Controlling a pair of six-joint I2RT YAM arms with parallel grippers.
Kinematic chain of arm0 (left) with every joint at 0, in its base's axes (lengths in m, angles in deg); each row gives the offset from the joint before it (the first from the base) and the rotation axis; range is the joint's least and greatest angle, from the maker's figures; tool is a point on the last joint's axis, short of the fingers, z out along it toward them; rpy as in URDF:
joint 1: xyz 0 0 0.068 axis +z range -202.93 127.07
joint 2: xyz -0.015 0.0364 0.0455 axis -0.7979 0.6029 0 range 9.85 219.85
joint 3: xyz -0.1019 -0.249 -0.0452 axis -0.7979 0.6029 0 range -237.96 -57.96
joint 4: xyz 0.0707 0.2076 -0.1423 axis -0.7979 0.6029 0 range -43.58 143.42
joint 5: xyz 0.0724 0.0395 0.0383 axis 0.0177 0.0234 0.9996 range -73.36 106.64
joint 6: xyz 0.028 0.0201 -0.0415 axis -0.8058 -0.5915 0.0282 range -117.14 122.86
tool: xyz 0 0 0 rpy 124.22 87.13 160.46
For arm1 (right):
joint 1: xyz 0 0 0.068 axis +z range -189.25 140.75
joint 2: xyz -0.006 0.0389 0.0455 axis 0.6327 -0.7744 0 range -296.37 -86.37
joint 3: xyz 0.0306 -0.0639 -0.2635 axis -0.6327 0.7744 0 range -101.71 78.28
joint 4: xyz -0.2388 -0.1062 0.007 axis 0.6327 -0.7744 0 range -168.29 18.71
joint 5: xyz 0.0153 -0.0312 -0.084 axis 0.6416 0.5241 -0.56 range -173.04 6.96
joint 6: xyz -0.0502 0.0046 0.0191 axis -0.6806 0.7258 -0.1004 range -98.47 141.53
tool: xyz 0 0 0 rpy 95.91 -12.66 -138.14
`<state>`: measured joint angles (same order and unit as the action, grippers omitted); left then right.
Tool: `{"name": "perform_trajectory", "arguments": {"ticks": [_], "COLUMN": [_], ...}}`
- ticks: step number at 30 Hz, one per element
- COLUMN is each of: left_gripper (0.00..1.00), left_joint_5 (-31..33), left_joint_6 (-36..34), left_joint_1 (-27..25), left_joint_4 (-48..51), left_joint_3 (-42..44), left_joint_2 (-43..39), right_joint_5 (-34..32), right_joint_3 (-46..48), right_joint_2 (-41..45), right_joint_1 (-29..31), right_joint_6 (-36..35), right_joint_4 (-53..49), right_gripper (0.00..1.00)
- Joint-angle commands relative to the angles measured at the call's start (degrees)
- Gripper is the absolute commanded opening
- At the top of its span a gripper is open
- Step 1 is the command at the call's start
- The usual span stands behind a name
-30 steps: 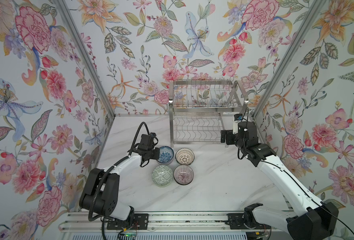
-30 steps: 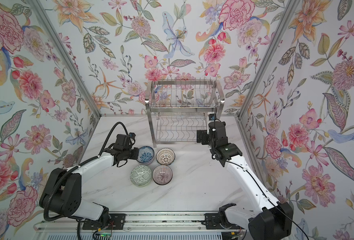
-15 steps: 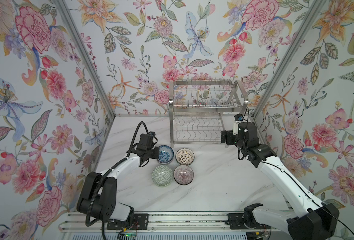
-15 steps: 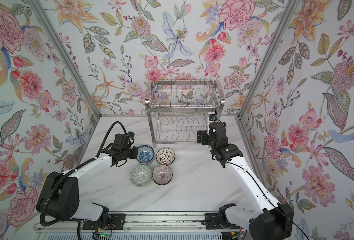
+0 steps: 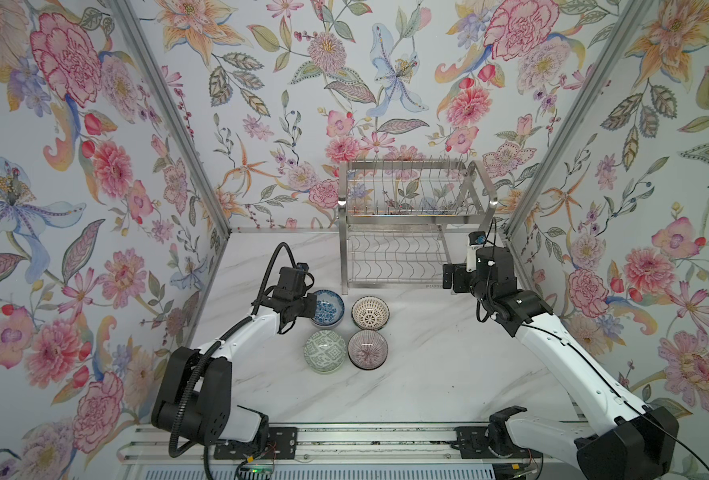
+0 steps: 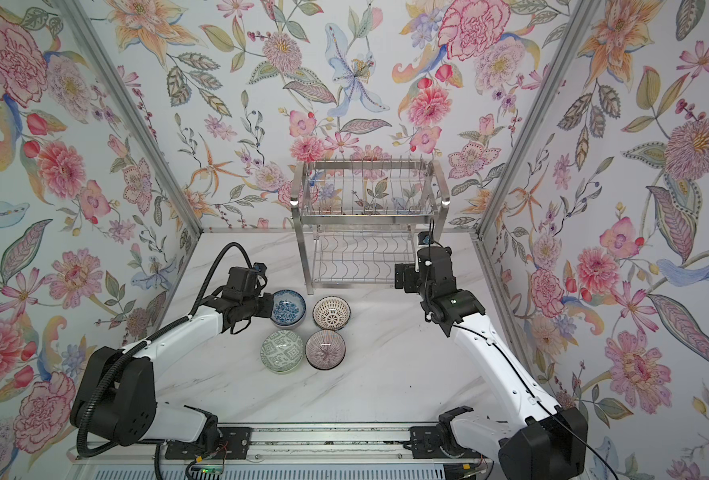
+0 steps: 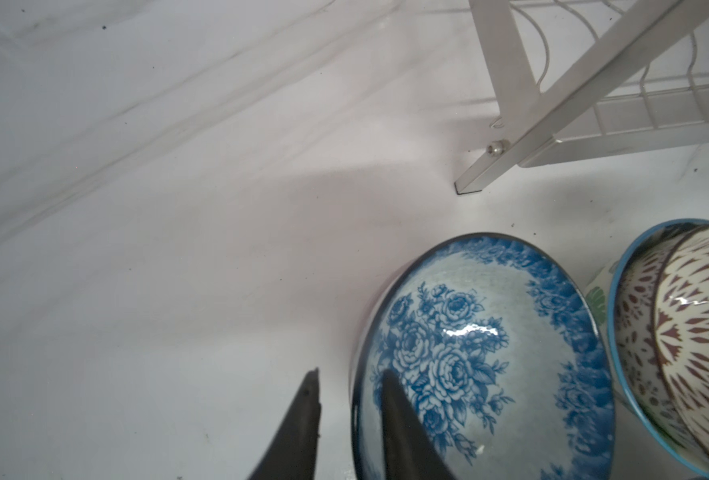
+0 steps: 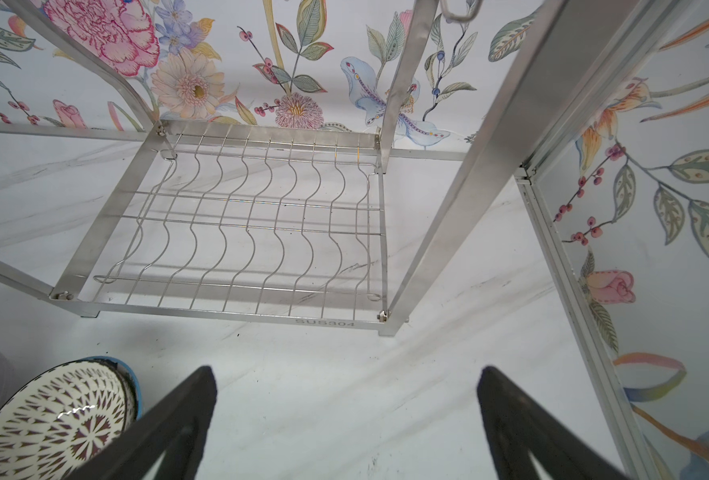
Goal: Load the bowls into the dish rack
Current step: 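Close the left gripper on the rim of the blue floral bowl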
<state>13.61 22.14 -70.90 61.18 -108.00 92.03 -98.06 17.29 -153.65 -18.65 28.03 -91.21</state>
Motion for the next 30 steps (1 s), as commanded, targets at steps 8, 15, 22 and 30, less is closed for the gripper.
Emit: {"name": "perform_trajectory", "arguments": {"ticks": [8, 15, 22, 30], "left_gripper": [0.48, 0.43, 0.37, 0.26], "left_joint_5": [-1.2, -0.9, -0.9, -1.4], "left_joint_6": [0.5, 0.7, 0.5, 0.5], "left_joint_1": [0.1, 0.1, 0.0, 0.1], "left_joint_4": [-0.6, -1.6, -1.8, -2.1], "left_joint_3": [0.2, 1.4, 1.6, 1.1], "left_joint_2": [-0.5, 0.6, 1.7, 1.7], "right_joint_5": [-0.5, -0.4, -0.4, -0.4], "right_joint_3": [0.8, 0.9, 0.9, 1.0], "right_joint_2": [1.0, 0.8, 0.7, 0.8], "right_joint_1": [0.0, 0.0, 0.0, -0.2], "right_joint_6": [0.6, 0.7, 0.7, 0.5], "right_joint_4": [-0.1, -0.1, -0.1, -0.1], "right_gripper": [0.99, 0.99, 0.99, 0.99]}}
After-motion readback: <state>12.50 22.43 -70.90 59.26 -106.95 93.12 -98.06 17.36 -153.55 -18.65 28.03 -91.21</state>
